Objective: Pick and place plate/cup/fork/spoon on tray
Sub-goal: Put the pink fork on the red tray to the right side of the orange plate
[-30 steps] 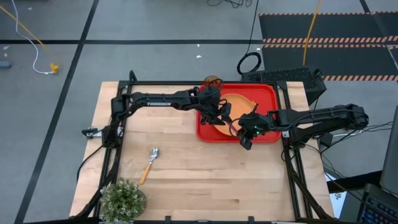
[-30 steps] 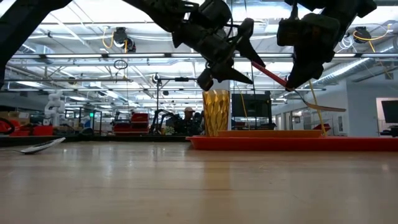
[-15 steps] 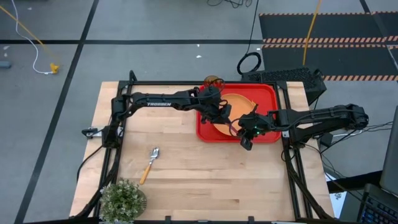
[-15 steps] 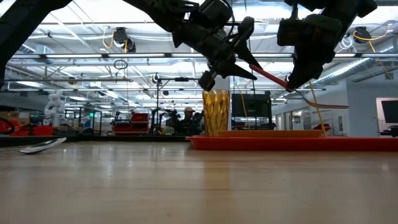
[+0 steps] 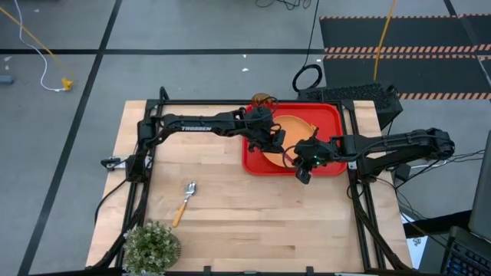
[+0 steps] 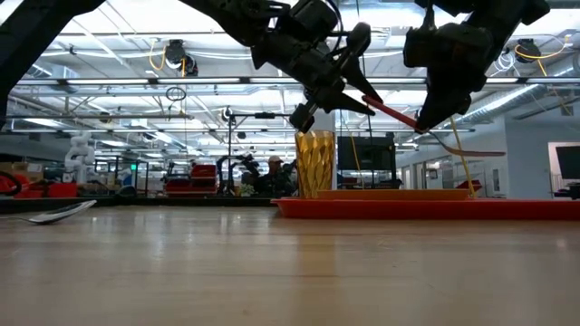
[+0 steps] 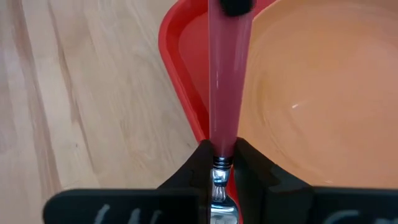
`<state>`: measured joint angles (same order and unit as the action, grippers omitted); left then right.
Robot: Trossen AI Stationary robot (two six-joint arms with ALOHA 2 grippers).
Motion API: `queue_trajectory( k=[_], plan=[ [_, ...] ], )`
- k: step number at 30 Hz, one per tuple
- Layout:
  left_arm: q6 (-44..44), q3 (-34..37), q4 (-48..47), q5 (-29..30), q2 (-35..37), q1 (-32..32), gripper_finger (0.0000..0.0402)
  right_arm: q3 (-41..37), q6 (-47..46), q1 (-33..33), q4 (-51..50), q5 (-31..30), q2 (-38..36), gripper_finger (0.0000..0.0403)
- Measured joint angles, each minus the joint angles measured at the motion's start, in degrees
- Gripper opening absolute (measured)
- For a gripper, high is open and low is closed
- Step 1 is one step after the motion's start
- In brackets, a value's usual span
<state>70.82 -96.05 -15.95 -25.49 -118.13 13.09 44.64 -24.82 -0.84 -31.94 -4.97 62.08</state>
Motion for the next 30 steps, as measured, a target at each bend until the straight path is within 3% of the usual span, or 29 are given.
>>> queue_trajectory(
  k=[7, 14, 24, 30],
  plan=[
    [-0.6, 0.0, 0.0, -0.9, 0.0, -0.1, 0.0121, 0.0, 0.0, 0.0, 0.0, -0.3, 0.0, 0.0027],
    [-0.8, 0.0, 0.0, 0.0, 0.0, 0.0, 0.0087, 0.0, 1.5, 0.0, 0.0, 0.0, 0.0, 0.0027],
    [-1.6, 0.0, 0.5, -3.0, 0.0, 0.4, 0.0033, 0.0, 1.7, 0.0, -0.1, 0.1, 0.0, 0.0027],
    [-2.0, 0.0, 0.5, -2.9, 0.0, 0.4, 0.0032, 0.0, 1.7, 0.0, -0.1, 0.1, 0.0, 0.0027]
  ],
)
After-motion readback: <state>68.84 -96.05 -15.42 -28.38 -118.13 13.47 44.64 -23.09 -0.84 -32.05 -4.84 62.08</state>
